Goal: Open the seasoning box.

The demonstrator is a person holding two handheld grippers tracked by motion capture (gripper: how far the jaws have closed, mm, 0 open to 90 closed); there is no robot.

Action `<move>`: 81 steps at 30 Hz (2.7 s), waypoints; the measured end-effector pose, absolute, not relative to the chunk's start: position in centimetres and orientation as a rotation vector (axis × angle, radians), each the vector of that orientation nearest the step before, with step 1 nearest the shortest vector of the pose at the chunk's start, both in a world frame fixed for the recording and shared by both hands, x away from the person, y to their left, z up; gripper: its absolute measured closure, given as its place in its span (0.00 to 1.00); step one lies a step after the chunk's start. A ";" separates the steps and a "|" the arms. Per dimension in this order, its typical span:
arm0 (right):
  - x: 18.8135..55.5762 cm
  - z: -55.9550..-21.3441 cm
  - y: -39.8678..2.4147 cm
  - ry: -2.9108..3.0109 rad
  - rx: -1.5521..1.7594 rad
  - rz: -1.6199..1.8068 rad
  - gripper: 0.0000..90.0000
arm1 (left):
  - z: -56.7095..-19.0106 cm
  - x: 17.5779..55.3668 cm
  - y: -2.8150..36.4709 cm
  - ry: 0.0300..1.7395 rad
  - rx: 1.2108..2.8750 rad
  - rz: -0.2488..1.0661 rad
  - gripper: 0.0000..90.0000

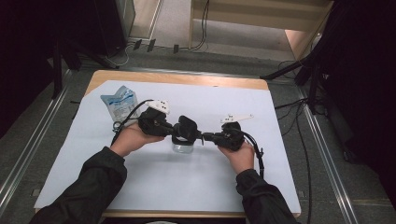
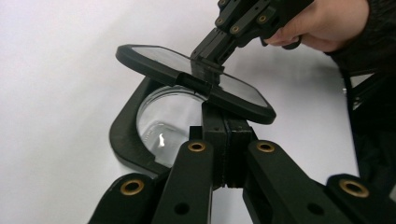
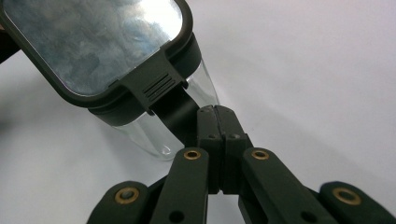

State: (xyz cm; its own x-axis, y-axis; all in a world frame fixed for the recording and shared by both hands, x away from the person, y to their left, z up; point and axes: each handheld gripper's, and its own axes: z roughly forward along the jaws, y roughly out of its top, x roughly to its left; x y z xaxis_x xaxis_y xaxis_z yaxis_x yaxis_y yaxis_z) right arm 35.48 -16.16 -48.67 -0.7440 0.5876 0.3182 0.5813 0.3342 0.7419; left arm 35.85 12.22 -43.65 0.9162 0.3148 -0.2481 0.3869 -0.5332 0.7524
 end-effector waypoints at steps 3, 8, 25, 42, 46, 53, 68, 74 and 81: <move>35.3 -48.7 -16.2 2.562 1.140 1.415 1.00 | -43.3 35.9 11.7 0.512 2.180 -0.109 1.00; 35.1 -48.8 -16.2 2.551 1.170 1.426 1.00 | -42.7 36.3 10.2 0.506 2.184 -0.096 1.00; 34.7 -48.9 -16.1 2.519 1.176 1.424 1.00 | -43.1 36.5 7.2 0.513 2.190 -0.111 1.00; 34.2 -48.9 -15.8 2.506 1.177 1.397 1.00 | -43.9 37.0 6.8 0.508 2.198 -0.141 1.00; 34.0 -48.7 -15.5 2.496 1.160 1.409 1.00 | -43.8 37.0 7.1 0.512 2.196 -0.140 1.00; 33.9 -48.3 -16.2 2.473 1.161 1.414 1.00 | -43.6 37.0 7.9 0.530 2.186 -0.130 0.96; 30.3 -47.3 -16.4 2.488 1.048 1.393 0.86 | -42.4 36.0 12.2 0.600 2.124 -0.060 0.67; 29.7 -47.3 -15.6 2.498 1.035 1.401 0.88 | -42.4 35.6 14.3 0.659 2.112 -0.027 0.68; 28.4 -46.6 -14.6 2.497 0.970 1.464 0.85 | -42.2 35.2 16.5 0.695 2.086 -0.019 0.49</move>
